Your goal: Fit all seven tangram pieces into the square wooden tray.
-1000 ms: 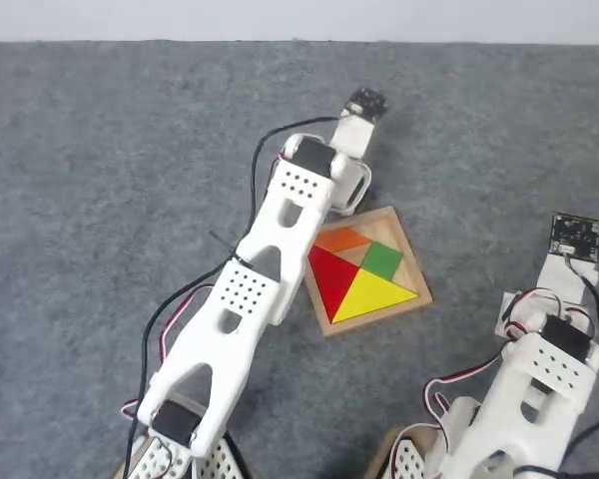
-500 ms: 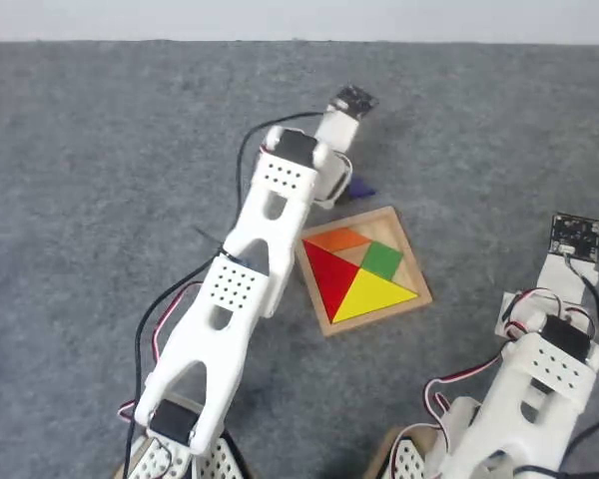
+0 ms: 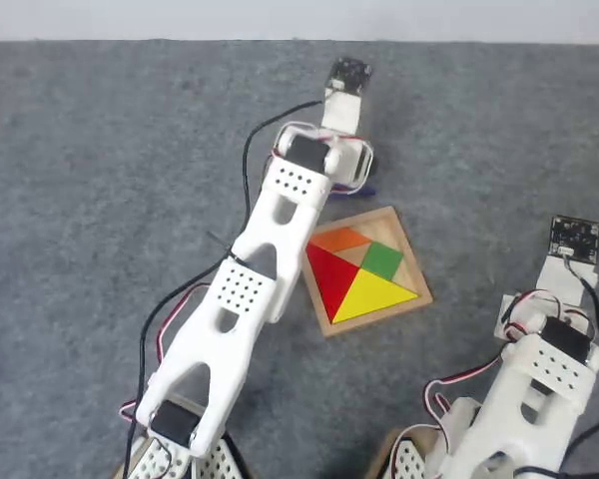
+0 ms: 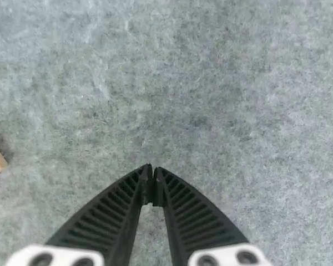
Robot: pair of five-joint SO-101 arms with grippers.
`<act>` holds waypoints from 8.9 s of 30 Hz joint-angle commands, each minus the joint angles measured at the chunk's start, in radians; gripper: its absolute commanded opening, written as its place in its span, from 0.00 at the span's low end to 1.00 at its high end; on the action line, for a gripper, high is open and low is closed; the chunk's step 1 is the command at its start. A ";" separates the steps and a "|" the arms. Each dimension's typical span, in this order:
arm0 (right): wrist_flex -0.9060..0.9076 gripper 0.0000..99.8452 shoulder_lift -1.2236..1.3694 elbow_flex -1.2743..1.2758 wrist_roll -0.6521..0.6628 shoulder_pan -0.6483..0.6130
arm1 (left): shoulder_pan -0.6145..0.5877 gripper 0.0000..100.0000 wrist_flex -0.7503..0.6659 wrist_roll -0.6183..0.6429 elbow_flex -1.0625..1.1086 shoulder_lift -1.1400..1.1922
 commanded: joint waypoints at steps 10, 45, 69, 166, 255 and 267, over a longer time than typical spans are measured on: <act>-0.010 0.01 -0.038 -0.012 -0.006 -0.012 | -0.094 0.15 0.288 -0.261 -0.038 0.002; -0.010 0.01 -0.038 -0.009 -0.006 -0.044 | -0.196 0.28 -0.071 -0.405 1.017 -0.735; -0.012 0.01 -0.031 -0.008 -0.008 -0.044 | -0.321 0.20 0.338 -0.606 1.010 -0.818; -0.015 0.01 -0.038 0.008 -0.006 -0.076 | -0.250 0.04 -0.249 -0.911 2.347 -1.427; 0.008 0.01 -0.039 -0.017 -0.009 0.096 | 0.149 0.01 -0.120 0.012 1.422 -1.092; -0.001 0.01 -0.035 -0.127 0.026 0.404 | 0.350 0.01 -0.115 0.034 1.408 -1.049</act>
